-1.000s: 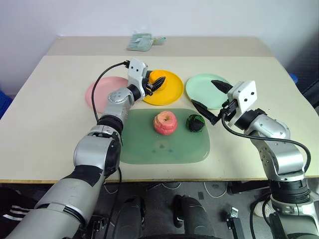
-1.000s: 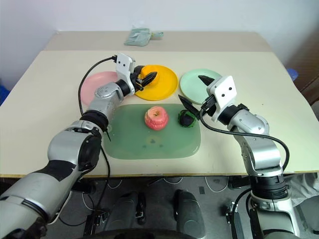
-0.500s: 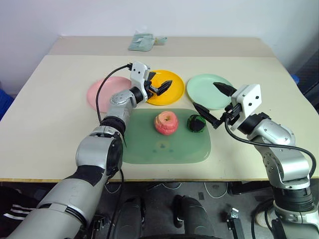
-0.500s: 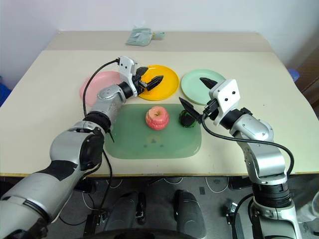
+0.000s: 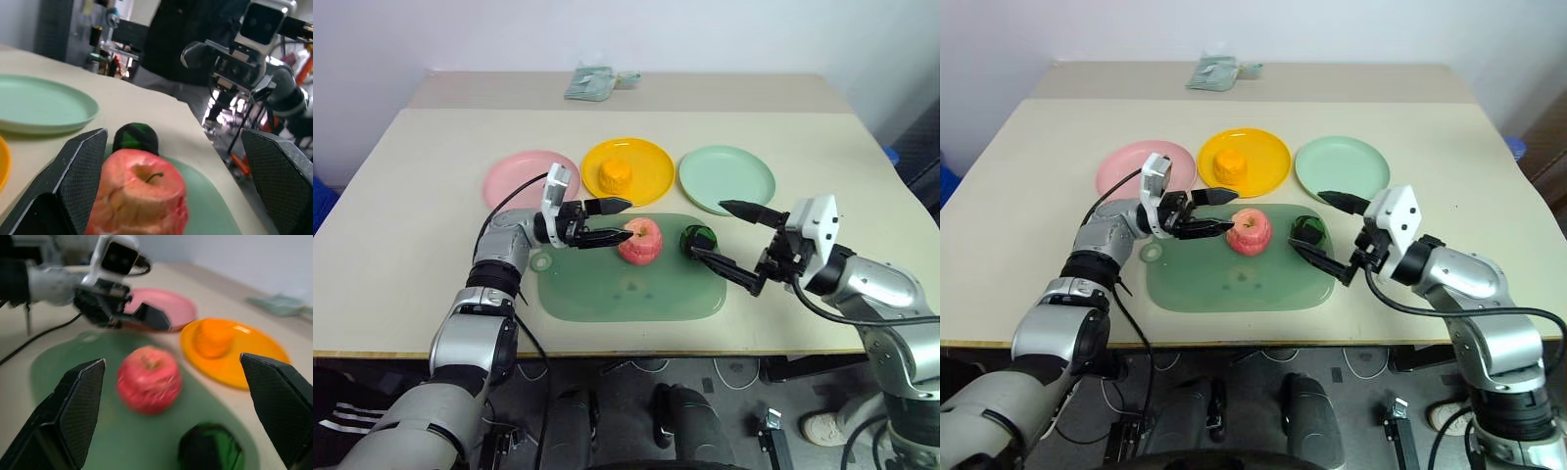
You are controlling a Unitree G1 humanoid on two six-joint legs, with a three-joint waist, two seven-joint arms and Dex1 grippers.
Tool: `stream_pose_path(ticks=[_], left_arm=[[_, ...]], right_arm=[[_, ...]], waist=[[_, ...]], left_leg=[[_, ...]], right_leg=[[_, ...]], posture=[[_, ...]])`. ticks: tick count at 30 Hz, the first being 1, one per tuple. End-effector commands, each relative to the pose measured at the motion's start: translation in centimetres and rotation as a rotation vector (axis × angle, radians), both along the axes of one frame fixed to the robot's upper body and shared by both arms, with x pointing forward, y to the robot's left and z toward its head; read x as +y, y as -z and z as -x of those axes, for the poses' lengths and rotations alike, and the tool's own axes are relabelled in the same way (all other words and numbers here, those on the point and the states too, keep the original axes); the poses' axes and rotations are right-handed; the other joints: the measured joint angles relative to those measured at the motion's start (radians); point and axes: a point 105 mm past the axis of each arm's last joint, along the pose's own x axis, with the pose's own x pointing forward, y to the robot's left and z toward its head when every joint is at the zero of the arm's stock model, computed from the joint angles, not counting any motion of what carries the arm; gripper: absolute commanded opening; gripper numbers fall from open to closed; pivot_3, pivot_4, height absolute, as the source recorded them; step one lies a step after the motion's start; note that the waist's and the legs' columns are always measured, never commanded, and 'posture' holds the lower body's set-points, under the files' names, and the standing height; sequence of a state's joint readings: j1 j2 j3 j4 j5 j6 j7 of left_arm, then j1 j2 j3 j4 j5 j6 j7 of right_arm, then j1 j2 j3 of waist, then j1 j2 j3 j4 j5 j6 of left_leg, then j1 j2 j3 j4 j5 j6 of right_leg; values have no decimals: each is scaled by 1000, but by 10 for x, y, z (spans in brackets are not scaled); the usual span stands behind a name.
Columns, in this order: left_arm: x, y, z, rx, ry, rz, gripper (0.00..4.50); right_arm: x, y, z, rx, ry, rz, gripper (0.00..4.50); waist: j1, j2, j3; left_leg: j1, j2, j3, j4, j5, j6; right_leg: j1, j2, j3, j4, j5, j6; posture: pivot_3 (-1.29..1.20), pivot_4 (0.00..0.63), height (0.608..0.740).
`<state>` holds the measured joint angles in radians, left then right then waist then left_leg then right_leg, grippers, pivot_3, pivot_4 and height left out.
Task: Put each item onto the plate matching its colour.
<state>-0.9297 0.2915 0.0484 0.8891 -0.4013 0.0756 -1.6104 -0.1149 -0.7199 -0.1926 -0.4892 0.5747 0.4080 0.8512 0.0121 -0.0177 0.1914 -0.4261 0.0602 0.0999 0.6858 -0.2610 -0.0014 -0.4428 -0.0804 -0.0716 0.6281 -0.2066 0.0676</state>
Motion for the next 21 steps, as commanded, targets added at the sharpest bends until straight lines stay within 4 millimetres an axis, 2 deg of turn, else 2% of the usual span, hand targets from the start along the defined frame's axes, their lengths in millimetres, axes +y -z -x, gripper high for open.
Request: stream_pose_path(ticks=[1, 7, 11, 16, 18, 19, 20, 21], left_arm=[[-12, -10, 1, -107, 24, -14, 4432], [-18, 6, 0, -158, 16, -104, 4432], [-23, 16, -7, -191, -49, -154, 4432], [-26, 35, -11, -154, -77, -249, 4432], [-26, 38, -9, -134, -65, -249, 3899], [-26, 37, -10, -150, -76, -249, 3831], [-27, 35, -10, -167, -82, -238, 3417], [-27, 34, -11, -175, -95, -229, 3417]], right_arm=[[1, -15, 9, -66, -26, 2, 4500], [1, -14, 9, -75, -15, 9, 4500], [1, -13, 9, -78, -4, 6, 4500], [2, -12, 8, -80, 4, 7, 4500], [2, -12, 8, -81, 5, 9, 4500], [2, -12, 8, -81, 6, 10, 4500], [2, -12, 8, -82, 7, 11, 4500], [1, -12, 8, -82, 7, 12, 4500]], waist=[[0, 0, 0], [-1, 0, 0], [0, 0, 0], [1, 0, 0], [1, 0, 0], [1, 0, 0], [1, 0, 0], [1, 0, 0]], left_leg=[[0, 0, 0, 0, 0, 0], [0, 0, 0, 0, 0, 0], [0, 0, 0, 0, 0, 0], [0, 0, 0, 0, 0, 0], [0, 0, 0, 0, 0, 0], [0, 0, 0, 0, 0, 0], [0, 0, 0, 0, 0, 0], [0, 0, 0, 0, 0, 0]], right_leg=[[0, 0, 0, 0, 0, 0], [0, 0, 0, 0, 0, 1], [0, 0, 0, 0, 0, 1], [0, 0, 0, 0, 1, 1], [0, 0, 0, 0, 1, 1], [0, 0, 0, 0, 1, 1], [0, 0, 0, 0, 0, 1], [0, 0, 0, 0, 0, 1]], posture=[[0, 150, 740], [0, 150, 740], [0, 150, 740], [0, 150, 740], [0, 150, 740], [0, 150, 740], [0, 150, 740], [0, 150, 740]])
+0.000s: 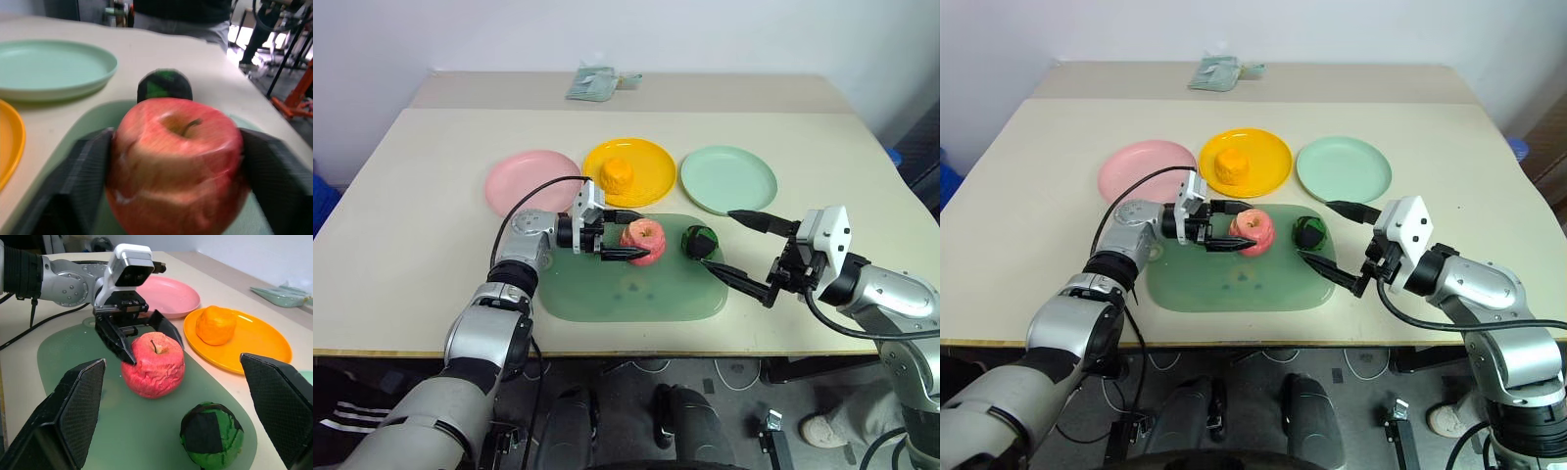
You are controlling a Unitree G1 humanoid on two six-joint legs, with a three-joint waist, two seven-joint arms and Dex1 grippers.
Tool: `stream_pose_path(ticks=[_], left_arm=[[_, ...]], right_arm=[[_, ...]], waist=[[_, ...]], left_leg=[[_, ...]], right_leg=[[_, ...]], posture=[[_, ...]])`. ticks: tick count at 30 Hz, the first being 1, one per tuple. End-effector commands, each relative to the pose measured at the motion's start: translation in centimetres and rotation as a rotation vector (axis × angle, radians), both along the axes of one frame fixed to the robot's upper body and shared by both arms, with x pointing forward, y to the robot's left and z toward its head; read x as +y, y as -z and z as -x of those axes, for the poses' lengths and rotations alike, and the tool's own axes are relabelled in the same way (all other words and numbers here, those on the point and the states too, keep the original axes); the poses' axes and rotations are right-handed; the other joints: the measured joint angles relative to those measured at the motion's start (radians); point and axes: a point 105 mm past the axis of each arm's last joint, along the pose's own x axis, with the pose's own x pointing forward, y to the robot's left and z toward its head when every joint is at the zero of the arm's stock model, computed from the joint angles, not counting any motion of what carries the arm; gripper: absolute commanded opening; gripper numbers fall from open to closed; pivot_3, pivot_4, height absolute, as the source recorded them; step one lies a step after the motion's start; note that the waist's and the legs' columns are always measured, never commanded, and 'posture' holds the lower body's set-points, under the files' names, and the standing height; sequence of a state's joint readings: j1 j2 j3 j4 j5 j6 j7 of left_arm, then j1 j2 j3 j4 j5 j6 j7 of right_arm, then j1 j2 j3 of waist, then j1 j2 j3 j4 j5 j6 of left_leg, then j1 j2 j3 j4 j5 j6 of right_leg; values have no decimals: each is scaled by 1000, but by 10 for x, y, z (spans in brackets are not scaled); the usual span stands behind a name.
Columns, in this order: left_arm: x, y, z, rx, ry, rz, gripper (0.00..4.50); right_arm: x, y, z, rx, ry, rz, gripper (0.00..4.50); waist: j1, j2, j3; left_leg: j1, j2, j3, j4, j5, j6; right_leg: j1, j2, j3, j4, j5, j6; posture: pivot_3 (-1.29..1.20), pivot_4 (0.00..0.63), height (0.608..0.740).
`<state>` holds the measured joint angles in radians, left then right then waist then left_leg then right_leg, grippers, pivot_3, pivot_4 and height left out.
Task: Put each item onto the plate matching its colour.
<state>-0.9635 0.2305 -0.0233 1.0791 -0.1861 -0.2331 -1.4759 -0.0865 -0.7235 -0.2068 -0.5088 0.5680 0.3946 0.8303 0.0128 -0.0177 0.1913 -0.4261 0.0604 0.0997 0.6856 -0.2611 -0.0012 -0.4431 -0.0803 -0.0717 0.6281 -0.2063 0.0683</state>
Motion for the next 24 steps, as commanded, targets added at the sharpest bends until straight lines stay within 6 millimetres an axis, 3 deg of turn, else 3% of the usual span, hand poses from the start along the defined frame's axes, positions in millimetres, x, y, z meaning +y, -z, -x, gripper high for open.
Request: stream_pose_path(ticks=[1, 6, 10, 18, 21, 24], left_arm=[[-3, -10, -3, -47, -12, 20, 3417], [18, -50, -20, -28, -141, 240, 3417], [70, -74, -35, -119, -389, 325, 3417], [165, -73, -46, -273, -926, 332, 3417], [179, -80, -52, -355, -1086, 344, 3417], [179, -67, -56, -331, -1152, 314, 3417]], right_arm=[[5, -12, 5, -67, -19, 6, 4500], [5, -16, 0, -103, 3, 0, 4500], [7, -25, -7, -134, 33, -64, 4500], [47, -46, -29, -180, 9, -216, 4500], [61, -38, -32, -152, -37, -196, 4500], [71, -35, -31, -132, -72, -192, 4500]], waist=[[1, 0, 0], [-2, 0, 0], [-12, 0, 0], [-16, 0, 0], [-1, -1, -1], [3, -1, -1]], left_leg=[[0, 0, 0, 0, 0, 0], [0, 0, 0, 0, 0, 0], [0, 1, 0, 0, 0, 0], [1, 2, 1, -1, 0, 0], [0, 1, 1, -1, 0, 0], [0, 0, 1, -1, 0, 0]], right_leg=[[0, 0, 0, 0, 0, 0], [0, 0, 0, 0, 0, 0], [-1, 1, 0, 1, 0, 1], [-1, 1, 0, 2, 1, 1], [0, 0, 0, 1, 1, 1], [0, -1, 0, 1, 1, 1]], posture=[[0, 150, 740], [0, 150, 740], [0, 150, 740], [0, 150, 740], [0, 150, 740], [0, 150, 740]])
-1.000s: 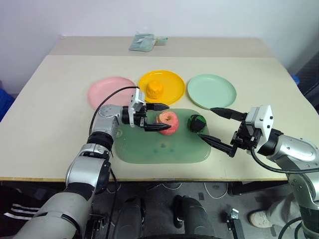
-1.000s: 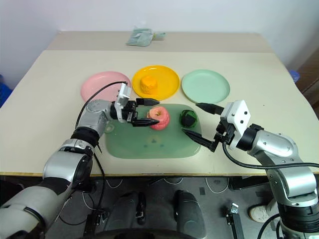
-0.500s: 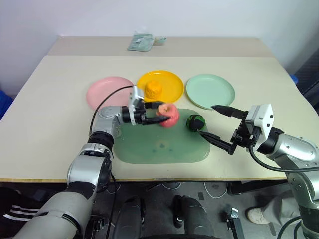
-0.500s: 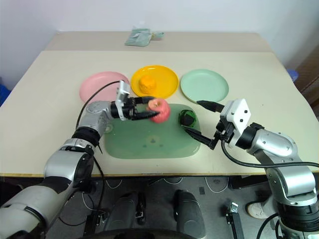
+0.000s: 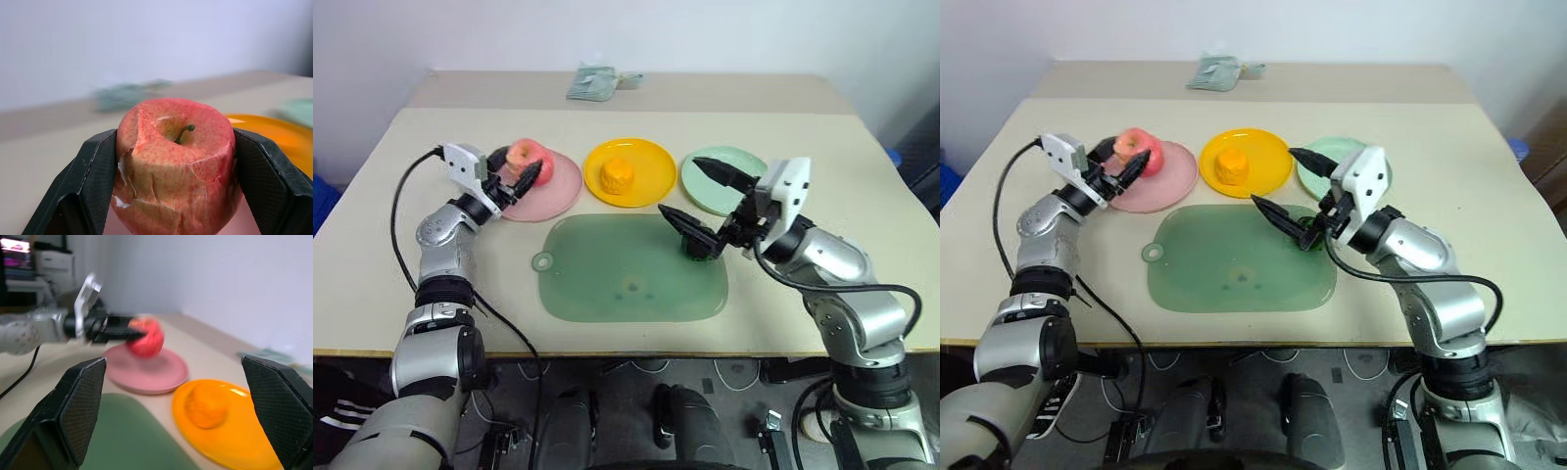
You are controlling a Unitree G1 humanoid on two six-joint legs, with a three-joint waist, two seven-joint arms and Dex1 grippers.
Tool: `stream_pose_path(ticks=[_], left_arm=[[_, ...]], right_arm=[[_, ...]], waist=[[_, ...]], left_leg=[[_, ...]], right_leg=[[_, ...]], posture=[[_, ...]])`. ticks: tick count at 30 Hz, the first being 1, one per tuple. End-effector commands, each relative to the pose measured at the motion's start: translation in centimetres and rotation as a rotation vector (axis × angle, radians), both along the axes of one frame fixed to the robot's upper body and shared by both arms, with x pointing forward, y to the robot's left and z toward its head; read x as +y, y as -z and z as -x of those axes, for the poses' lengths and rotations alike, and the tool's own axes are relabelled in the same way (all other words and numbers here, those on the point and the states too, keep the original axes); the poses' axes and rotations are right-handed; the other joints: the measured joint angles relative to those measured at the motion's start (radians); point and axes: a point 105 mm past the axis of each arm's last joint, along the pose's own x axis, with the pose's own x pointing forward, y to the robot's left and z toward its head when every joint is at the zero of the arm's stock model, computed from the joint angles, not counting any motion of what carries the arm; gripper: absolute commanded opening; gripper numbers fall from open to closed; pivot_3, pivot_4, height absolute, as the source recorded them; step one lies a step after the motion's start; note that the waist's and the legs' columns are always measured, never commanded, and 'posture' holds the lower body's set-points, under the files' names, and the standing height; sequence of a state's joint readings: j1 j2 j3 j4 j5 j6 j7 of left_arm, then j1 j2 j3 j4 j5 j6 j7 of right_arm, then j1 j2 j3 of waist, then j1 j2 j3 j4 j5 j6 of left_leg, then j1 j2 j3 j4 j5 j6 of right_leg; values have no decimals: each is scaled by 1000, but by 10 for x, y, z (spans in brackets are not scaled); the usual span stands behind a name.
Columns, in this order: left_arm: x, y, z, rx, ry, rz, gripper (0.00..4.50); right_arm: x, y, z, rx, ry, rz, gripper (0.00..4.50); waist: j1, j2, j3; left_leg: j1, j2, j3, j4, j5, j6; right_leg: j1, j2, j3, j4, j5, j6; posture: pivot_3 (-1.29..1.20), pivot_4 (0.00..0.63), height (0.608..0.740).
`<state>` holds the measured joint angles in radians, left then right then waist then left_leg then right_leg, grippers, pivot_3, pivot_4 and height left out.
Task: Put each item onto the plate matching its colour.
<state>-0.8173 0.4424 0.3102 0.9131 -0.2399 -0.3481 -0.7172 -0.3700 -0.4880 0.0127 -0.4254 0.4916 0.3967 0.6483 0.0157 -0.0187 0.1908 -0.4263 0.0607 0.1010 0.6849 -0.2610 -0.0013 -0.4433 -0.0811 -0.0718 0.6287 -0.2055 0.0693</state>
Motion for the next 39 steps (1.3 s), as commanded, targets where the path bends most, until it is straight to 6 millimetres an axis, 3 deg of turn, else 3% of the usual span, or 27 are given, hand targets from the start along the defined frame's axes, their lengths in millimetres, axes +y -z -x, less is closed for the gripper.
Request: stream_pose_path(ticks=[1, 10, 11, 12, 16, 20, 24, 26, 29, 39], left_arm=[[2, -3, -4, -24, -72, -15, 3417], [4, 16, -4, 55, -50, 65, 3417], [4, 17, -4, 58, -52, 67, 4084], [5, 14, -3, 40, -57, 51, 4446], [-1, -4, 3, -54, 5, 48, 4487], [-27, -31, 37, -97, 449, 84, 4487], [-43, -34, 84, -8, 822, 69, 4487], [-46, -29, 97, 56, 892, 43, 4487], [-45, -4, 115, 218, 970, -67, 4487], [-47, 2, 115, 224, 968, -99, 4487]], right_arm=[[9, -7, 3, -30, -32, -6, 4500], [10, -6, 0, -32, -16, 3, 4500], [9, -6, 0, -32, -14, 8, 4500], [7, -6, 0, -33, -10, 12, 4500], [5, -5, 0, -33, 0, 23, 4500], [-3, 10, -6, -7, 35, 113, 4500], [-17, 29, -18, 79, 107, 191, 4500], [-22, 40, -25, 119, 141, 239, 4500], [-26, 52, -31, 194, 171, 246, 4500], [-36, 82, -42, 287, 262, 333, 4500]], waist=[[-1, 0, 0], [-6, 0, 0], [-6, 0, 0], [-6, 0, 0], [-5, 0, 0], [-7, 0, 0], [-18, 0, 0], [-26, 0, 0], [-30, 1, 0], [-27, 1, 0]], left_leg=[[0, 0, 0, 0, 0, 0], [0, 0, 1, -1, 0, 0], [0, 0, 1, -1, 0, 0], [0, 0, 1, -1, 0, 0], [1, 0, 1, 0, 0, 0], [0, 1, 1, 0, 0, 0], [1, 1, 1, -1, 0, 0], [1, 1, 1, -1, 0, 0], [2, 1, 0, -1, 0, -1], [1, 1, 0, -1, 0, -1]], right_leg=[[0, 0, 0, 0, 0, 0], [0, 1, 0, 0, 0, 0], [0, 1, 0, 0, 0, 0], [0, 1, 0, 0, 0, 0], [0, 1, 0, 0, 0, 0], [0, 1, 0, 0, 0, 0], [0, 1, 0, 1, 0, 0], [0, 1, 0, 1, 0, 0], [0, 1, 0, 1, 0, -1], [-1, 0, 0, 0, -2, -3]], posture=[[0, 150, 740], [0, 150, 740], [0, 150, 740], [0, 150, 740], [0, 150, 740], [0, 150, 740], [0, 150, 740], [0, 150, 740], [0, 150, 740], [0, 150, 740]])
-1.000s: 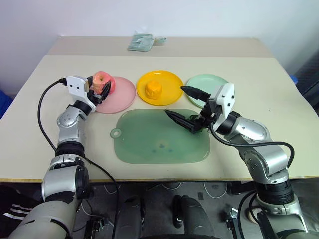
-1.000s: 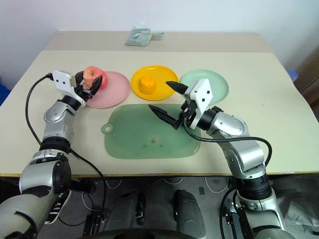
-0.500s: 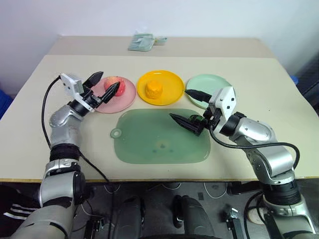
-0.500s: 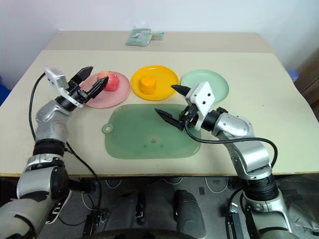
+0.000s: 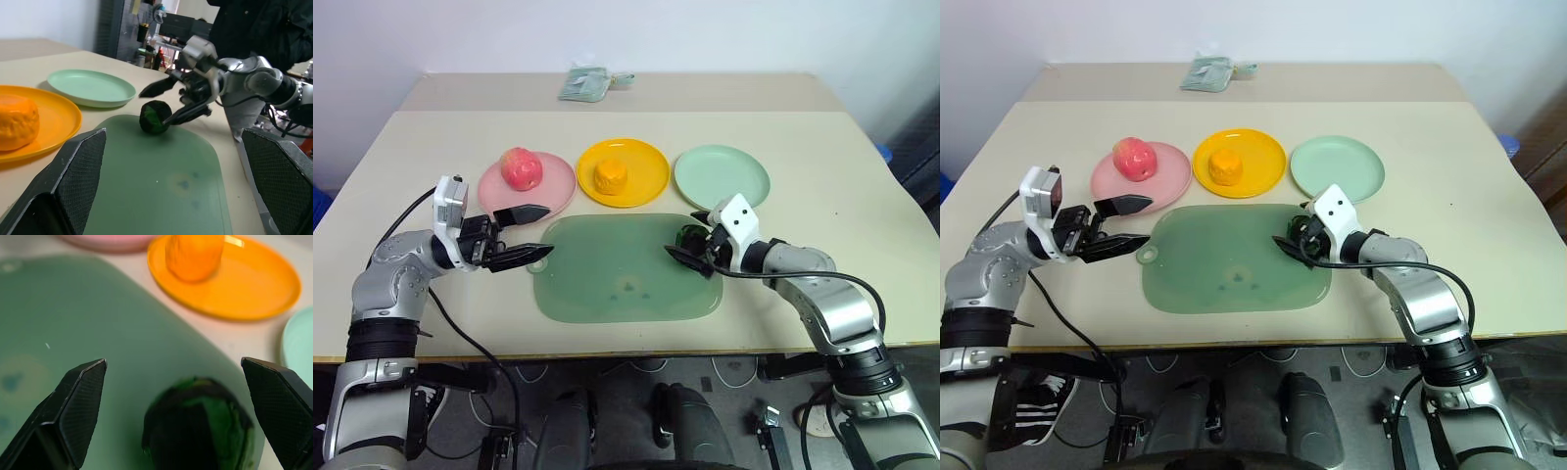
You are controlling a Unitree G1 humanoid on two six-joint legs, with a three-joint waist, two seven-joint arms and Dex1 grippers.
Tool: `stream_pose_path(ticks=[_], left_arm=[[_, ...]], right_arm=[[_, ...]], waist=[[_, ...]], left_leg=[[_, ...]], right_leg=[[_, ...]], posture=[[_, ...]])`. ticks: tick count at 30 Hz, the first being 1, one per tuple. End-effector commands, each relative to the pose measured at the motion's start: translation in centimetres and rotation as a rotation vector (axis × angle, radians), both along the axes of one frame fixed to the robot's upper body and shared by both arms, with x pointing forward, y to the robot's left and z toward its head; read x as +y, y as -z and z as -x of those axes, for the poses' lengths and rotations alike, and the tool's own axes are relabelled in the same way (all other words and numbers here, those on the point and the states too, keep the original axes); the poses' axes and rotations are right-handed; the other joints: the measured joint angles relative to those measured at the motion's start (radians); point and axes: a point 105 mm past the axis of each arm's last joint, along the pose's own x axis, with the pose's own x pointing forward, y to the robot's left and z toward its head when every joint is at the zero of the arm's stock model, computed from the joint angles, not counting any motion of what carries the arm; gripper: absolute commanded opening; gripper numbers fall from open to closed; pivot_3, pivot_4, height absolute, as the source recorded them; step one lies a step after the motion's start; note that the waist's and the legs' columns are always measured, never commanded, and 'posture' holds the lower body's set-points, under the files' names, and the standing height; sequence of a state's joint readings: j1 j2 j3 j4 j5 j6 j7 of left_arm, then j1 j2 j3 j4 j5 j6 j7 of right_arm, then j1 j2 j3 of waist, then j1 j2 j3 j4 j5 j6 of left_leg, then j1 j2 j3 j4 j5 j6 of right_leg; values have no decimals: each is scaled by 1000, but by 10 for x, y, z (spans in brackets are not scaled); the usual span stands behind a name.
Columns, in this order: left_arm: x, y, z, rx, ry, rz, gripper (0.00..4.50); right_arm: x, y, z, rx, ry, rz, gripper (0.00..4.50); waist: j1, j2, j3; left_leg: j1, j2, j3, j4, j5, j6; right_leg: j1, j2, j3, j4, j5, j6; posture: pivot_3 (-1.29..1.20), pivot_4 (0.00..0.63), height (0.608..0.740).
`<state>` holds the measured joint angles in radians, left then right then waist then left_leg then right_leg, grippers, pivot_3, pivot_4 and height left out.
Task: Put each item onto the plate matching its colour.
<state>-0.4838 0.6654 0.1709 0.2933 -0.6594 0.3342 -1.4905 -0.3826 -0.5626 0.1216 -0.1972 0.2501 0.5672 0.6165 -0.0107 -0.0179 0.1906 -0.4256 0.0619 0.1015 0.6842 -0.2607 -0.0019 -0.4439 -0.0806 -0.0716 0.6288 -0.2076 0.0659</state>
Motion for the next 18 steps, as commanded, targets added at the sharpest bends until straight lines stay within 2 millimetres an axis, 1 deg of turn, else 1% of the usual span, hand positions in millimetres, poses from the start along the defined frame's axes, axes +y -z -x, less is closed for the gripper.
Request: stream_pose_path(ticks=[1, 7, 8, 10, 11, 13, 14, 16, 17, 18], left_arm=[[-3, -9, -1, -79, 0, -16, 4487], [-3, -10, -1, -74, 7, -9, 4487], [-2, -10, -2, -75, 6, -11, 4500], [-2, -10, -2, -77, 4, -12, 4500], [-2, -10, -2, -79, 5, -13, 4500], [-2, -10, -2, -82, 6, -11, 4500], [-2, -11, -3, -83, 7, -10, 4500], [-2, -12, -3, -84, 6, -3, 4500], [-2, -13, -3, -84, 3, 3, 4500], [-2, -14, -4, -80, -2, 13, 4500]], right_arm=[[-1, -3, -1, -17, 4, 19, 4500], [-4, -1, -3, -32, 16, 38, 4500], [-4, -1, -4, -35, 21, 36, 3977], [-5, -1, -4, -36, 19, 40, 3216], [-5, 1, -4, -35, 17, 51, 2642], [-6, 2, -3, -39, 17, 64, 1770], [-6, 1, -3, -41, 17, 57, 1770], [-5, -9, -5, -58, 30, 4, 1770], [-4, -15, -6, -70, 34, -21, 1770], [-4, -25, -9, -98, 45, -58, 1770]], waist=[[-1, 0, 0], [-1, 0, 0], [-1, 0, 0], [-1, 0, 0], [-1, 0, 0], [-1, 0, 0], [-1, 0, 0], [-1, 0, 0], [-1, 0, 0], [-1, 0, 0]], left_leg=[[0, 0, 0, 0, 0, 0], [0, 0, 0, 0, 0, 0], [0, 0, 0, 0, 0, 0], [0, 0, 0, 0, 0, 0], [0, 0, 0, 0, 0, 0], [0, 0, 0, 0, 0, 0], [0, 0, 0, 0, 0, 0], [0, 0, 0, 0, 0, 0], [0, 0, 0, 0, 0, 0], [0, 0, 0, 0, 0, 0]], right_leg=[[0, 0, 0, 0, 0, 0], [0, 1, 0, 0, 0, 0], [0, 1, 0, 0, 0, 0], [0, 1, 0, 0, 0, 1], [0, 0, 0, 0, 0, 1], [0, 0, 0, 0, 0, 1], [0, 0, 0, 0, 0, 1], [0, 0, 0, 0, 0, 1], [0, 0, 0, 0, 0, 1], [0, 0, 0, 0, 0, 1]], posture=[[0, 150, 740], [0, 150, 740], [0, 150, 740], [0, 150, 740], [0, 150, 740], [0, 150, 740], [0, 150, 740], [0, 150, 740], [0, 150, 740], [0, 150, 740]])
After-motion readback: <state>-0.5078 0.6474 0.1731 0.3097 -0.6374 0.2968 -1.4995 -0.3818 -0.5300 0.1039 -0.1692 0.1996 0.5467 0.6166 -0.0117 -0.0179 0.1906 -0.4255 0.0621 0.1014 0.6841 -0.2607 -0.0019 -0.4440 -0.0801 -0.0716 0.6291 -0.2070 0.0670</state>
